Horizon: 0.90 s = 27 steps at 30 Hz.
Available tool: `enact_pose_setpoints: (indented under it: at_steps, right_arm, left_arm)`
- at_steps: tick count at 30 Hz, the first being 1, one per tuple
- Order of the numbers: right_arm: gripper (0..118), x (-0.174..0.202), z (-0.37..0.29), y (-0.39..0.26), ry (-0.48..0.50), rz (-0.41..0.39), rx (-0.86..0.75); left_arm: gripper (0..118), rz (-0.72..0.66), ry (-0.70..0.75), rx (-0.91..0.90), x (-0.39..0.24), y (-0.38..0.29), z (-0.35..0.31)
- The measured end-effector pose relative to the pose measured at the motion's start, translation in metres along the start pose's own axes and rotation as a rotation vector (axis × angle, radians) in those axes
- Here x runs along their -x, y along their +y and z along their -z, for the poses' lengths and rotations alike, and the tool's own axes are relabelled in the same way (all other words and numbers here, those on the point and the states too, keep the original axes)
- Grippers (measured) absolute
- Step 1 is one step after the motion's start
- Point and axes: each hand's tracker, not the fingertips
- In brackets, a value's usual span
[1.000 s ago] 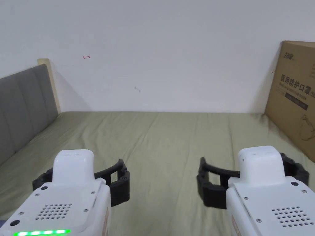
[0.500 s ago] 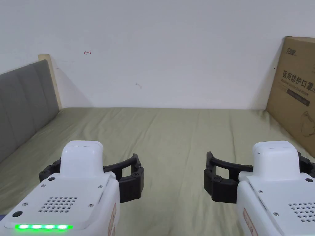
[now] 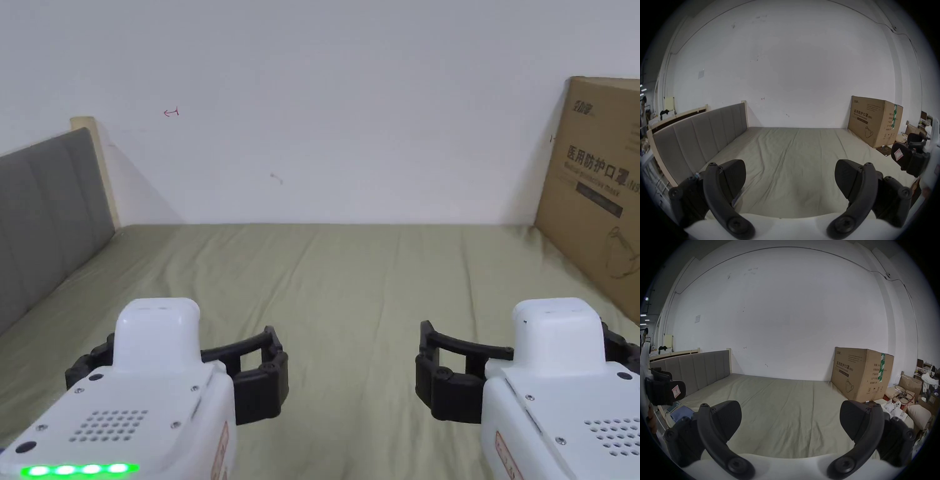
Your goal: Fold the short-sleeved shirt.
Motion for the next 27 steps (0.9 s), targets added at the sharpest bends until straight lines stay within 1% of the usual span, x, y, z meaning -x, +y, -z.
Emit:
enact_pose_setpoints:
  at_steps: [3,7,10,15,17,20,22,26,27]
  right_arm:
    - [118,-0.001,0.001,0.000,0.000,0.002,0.004]
    - [118,-0.005,0.001,-0.001,0.020,0.021,0.025]
    - [118,-0.007,-0.002,-0.003,0.014,0.026,0.026]
    - [118,-0.009,0.002,-0.005,0.005,0.027,0.034]
    - [118,-0.012,0.002,-0.005,0.002,0.030,0.037]
    - [118,-0.011,0.004,-0.005,0.000,0.028,0.042]
    - [118,-0.011,0.004,-0.006,0.000,0.020,0.042]
    - [118,-0.009,0.005,-0.006,0.003,0.018,0.040]
    - [118,-0.007,0.005,-0.006,0.005,0.019,0.039]
  left_arm:
    - [113,0.015,0.011,-0.028,-0.002,-0.003,-0.002]
    - [113,-0.007,0.012,-0.064,-0.001,-0.001,-0.004]
    - [113,0.011,0.027,-0.051,-0.004,0.001,0.000]
    - [113,0.054,-0.026,-0.024,-0.007,-0.001,0.002]
    - [116,0.040,-0.076,-0.017,-0.006,0.000,-0.001]
    - [118,0.017,-0.096,-0.067,-0.005,-0.004,-0.010]
    - [118,0.019,-0.084,-0.065,-0.006,-0.003,-0.011]
    - [118,0.063,0.008,-0.049,-0.007,-0.006,-0.004]
    - [118,0.057,0.002,-0.055,-0.006,-0.006,-0.005]
